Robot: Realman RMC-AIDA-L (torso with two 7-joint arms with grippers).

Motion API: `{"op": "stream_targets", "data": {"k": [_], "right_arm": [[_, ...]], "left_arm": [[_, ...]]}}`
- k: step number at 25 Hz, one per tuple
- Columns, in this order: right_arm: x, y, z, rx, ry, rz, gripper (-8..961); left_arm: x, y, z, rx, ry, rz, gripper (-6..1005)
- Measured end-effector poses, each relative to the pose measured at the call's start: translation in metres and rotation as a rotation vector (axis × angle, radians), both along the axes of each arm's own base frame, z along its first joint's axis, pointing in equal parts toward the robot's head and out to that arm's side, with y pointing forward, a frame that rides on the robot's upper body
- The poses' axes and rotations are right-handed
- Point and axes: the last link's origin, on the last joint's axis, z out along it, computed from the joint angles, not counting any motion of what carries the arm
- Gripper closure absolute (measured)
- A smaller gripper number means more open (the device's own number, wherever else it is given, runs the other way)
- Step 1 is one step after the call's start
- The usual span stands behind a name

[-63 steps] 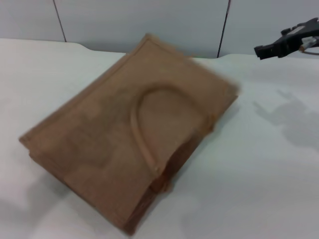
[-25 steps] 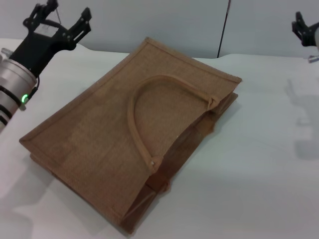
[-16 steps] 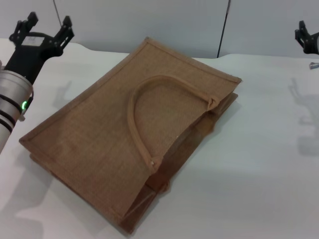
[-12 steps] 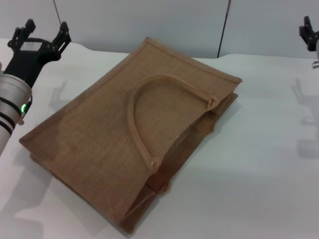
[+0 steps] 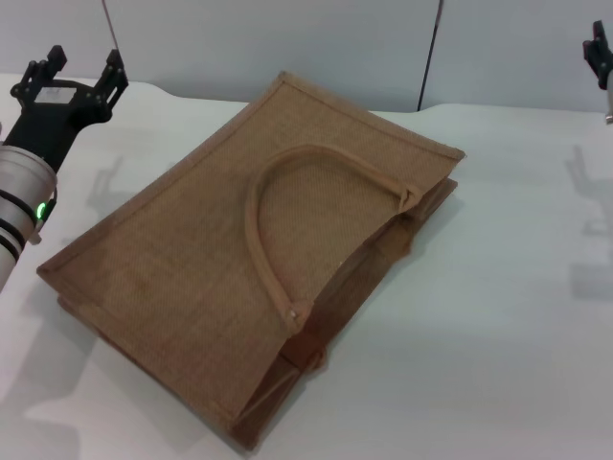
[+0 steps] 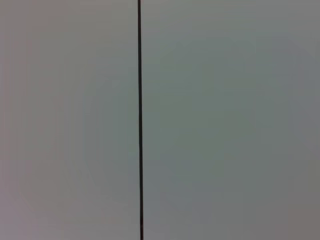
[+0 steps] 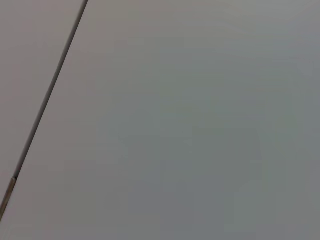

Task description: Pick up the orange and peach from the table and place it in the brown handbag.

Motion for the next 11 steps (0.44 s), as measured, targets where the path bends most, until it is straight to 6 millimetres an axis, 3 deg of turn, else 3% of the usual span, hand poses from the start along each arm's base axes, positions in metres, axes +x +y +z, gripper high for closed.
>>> {"op": "stream_targets", "data": {"k": [11], "right_arm": [[-0.0029, -0.0002, -0.0052, -0.017, -0.001, 0.008, 132]], "left_arm": [[-0.0043, 0.0012, -0.0024, -0.018, 0.004, 0.033, 236]]}}
